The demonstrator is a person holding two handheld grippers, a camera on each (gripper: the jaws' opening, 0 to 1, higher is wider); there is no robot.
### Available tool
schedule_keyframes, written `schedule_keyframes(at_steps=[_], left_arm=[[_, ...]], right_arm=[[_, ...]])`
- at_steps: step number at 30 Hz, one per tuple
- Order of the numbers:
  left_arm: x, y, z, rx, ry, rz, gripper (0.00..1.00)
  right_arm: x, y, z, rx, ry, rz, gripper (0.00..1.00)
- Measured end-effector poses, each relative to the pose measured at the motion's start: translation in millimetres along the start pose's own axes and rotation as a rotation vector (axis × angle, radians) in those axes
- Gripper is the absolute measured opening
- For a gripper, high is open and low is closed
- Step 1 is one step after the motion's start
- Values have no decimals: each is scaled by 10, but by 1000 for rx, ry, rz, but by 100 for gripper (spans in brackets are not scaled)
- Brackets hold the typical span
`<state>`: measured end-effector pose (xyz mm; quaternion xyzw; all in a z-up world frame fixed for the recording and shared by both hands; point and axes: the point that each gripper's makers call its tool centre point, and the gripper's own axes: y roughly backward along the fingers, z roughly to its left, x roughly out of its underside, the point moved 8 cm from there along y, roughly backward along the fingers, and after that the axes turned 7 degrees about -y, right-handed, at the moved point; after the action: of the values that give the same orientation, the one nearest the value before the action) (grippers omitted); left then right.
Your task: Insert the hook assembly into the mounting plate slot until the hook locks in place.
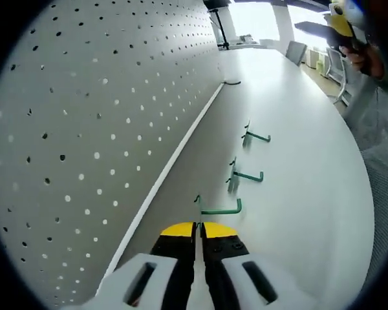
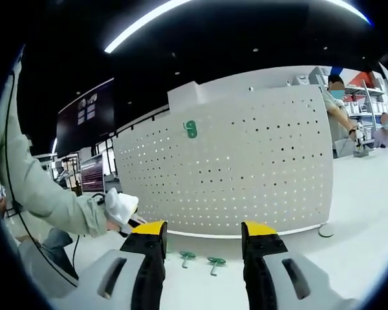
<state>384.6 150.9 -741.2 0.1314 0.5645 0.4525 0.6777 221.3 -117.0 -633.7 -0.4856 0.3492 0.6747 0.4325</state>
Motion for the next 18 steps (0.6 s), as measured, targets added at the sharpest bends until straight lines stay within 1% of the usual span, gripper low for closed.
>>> schedule_keyframes(at_steps=[5,7,12,15,18], left_arm=[[-83,111,21,-45,21,-40,3],[-136,167,25,-62,39,-65,3],[-241,293,30,-93,39,-102,3],[-260,317,59,-107,42,-118,3],[-304,376,46,-119,44,-138,3]], right_arm=[[-5,2,2,1,6,-1,44],[-5,1,3,0,7,-1,44],[-5,0,14,-3,18,0,44],[-6,0,18,-5,22,0,44],[-5,0,23,-5,32,1,44]])
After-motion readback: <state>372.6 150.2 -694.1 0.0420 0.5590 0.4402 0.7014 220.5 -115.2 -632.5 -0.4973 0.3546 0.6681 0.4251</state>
